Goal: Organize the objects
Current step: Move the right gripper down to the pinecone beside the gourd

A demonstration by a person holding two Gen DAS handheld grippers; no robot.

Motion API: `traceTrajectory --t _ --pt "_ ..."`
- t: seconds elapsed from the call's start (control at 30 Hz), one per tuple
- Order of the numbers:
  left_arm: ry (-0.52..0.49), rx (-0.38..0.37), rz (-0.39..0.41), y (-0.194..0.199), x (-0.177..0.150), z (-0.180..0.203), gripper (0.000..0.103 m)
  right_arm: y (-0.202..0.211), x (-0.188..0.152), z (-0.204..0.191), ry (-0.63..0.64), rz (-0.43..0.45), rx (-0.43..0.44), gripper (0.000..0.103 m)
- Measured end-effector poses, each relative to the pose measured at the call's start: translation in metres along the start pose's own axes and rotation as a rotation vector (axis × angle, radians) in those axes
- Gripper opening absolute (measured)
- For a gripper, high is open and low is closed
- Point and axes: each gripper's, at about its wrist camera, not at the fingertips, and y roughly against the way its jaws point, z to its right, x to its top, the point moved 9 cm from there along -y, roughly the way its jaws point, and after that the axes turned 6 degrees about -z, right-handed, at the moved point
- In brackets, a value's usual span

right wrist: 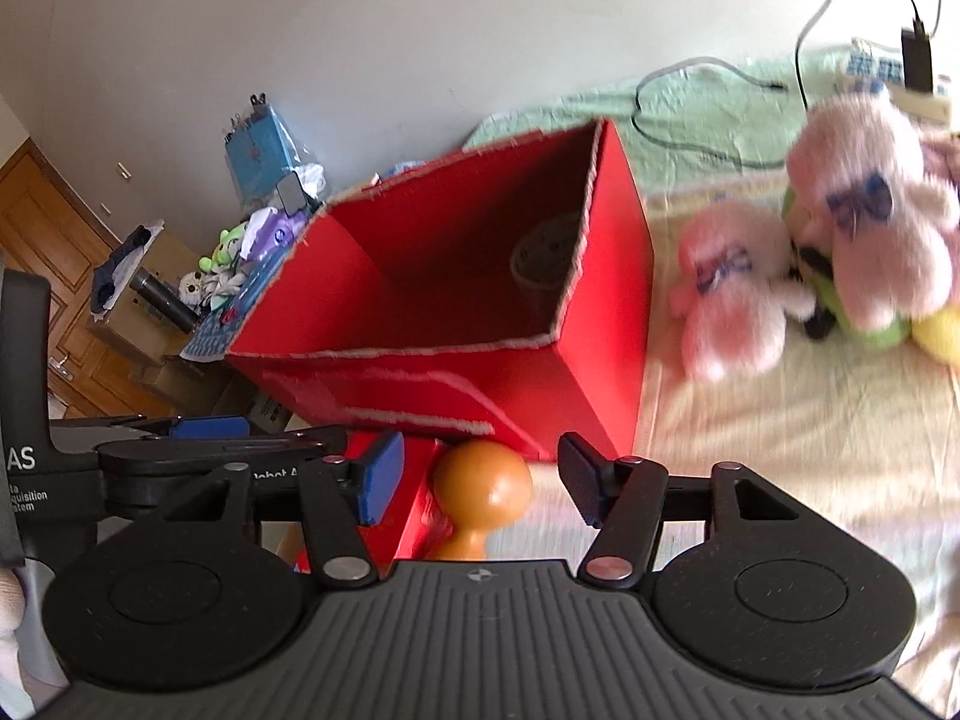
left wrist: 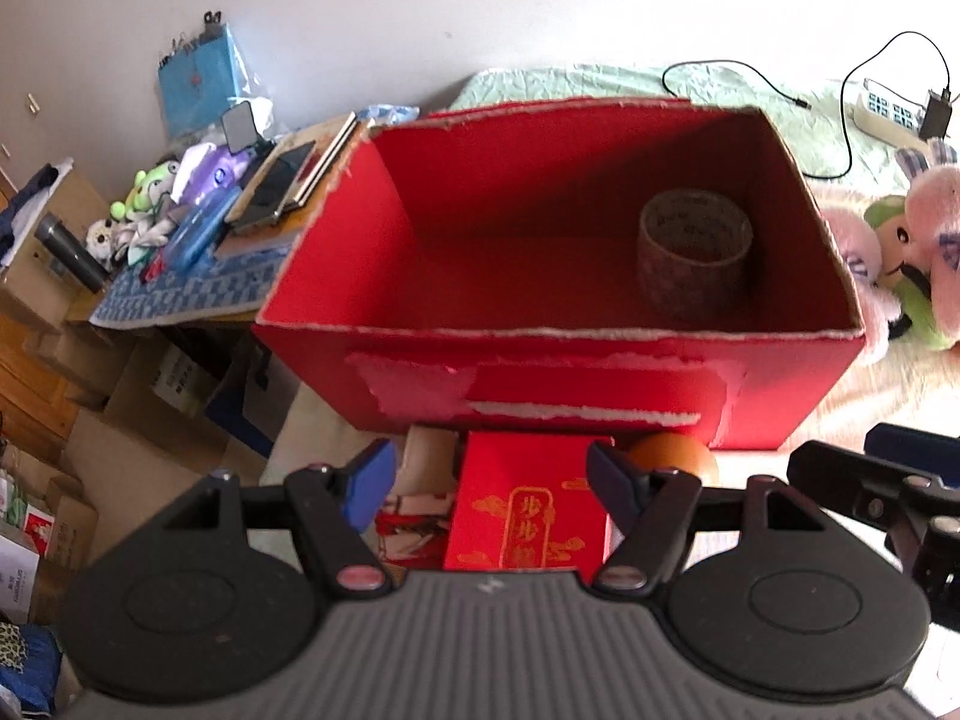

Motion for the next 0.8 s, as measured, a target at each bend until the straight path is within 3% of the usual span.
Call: traceTrajectory --t 0.57,0.7,0.8 --pt "-0.016 -0.009 -0.071 -0.021 -0.02 0.0 0.074 -0.031 -0.028 0.017 -0.119 -0.182 0.095 0.056" --pt "-0.037 -0.072 -0.055 -0.016 -0.028 -0.003 0.073 -0.035 -0.034 0.022 -0.165 -0.228 0.138 0.056" --pt "-0.074 -0.171 -0.036 -0.007 -0.041 0.0 0.073 -0.037 -0.038 0.031 -0.205 -0.268 0.172 0.056"
